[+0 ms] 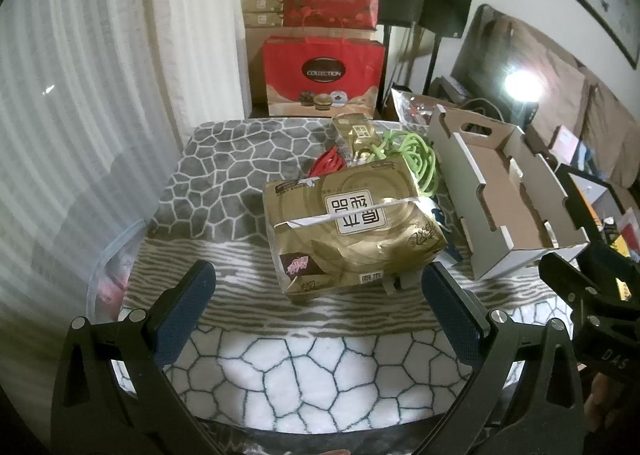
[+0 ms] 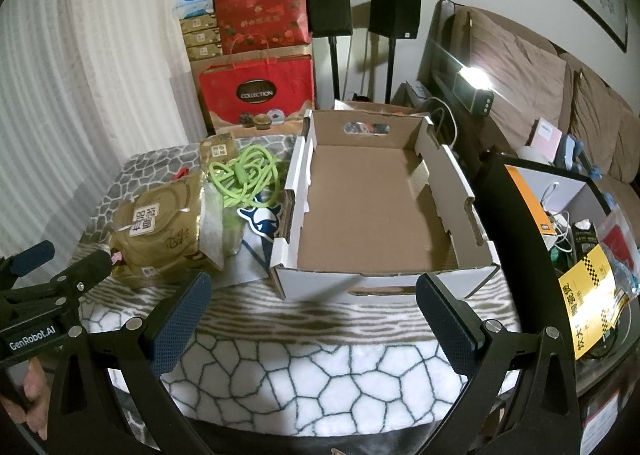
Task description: Organize objects
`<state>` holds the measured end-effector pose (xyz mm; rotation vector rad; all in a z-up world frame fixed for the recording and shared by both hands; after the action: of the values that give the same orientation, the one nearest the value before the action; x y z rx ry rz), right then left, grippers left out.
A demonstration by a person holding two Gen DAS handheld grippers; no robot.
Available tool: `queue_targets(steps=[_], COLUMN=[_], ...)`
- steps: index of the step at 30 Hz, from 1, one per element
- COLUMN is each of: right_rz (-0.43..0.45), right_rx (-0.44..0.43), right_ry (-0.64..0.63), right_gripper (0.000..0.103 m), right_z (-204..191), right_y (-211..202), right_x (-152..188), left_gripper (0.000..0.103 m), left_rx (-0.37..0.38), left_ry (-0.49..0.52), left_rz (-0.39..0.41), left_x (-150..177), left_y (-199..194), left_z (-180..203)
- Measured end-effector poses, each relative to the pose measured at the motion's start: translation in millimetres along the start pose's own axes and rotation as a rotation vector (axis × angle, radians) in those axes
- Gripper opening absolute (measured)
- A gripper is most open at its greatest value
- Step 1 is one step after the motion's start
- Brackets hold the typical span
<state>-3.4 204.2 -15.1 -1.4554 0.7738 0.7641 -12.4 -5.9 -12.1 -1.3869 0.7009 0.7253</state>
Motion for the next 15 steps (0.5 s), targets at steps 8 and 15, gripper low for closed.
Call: queue_targets(steps=[8, 15], right_rz=[0.001, 0.003], right_rx=[-0.001, -0.003], right_ry=[0.001, 0.001], right_gripper=[0.103, 0.103], right_z=[-1.3, 0.6], right_y=[0.2, 0.0], right_x=[-1.4, -0.5], left_gripper=[0.103, 0.103], left_rx=[-0.014, -0.01], left_ry=[0.003, 0.015], left_rz=[0.0, 0.004], left_x=[0.0, -0.9], left_y=[0.5, -0.9], left_z=[0.8, 3.8])
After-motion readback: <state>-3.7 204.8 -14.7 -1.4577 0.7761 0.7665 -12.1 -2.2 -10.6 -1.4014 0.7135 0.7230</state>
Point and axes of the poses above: each gripper's, at about its wrist camera, not at the fingertips, and y roughly the way its jaws point, z to its right, x to its underside, the point moved 2 cm from there along y, roughly the way its jaws point, and after that the axes turned 12 degrees about z, right-handed, at the moved point
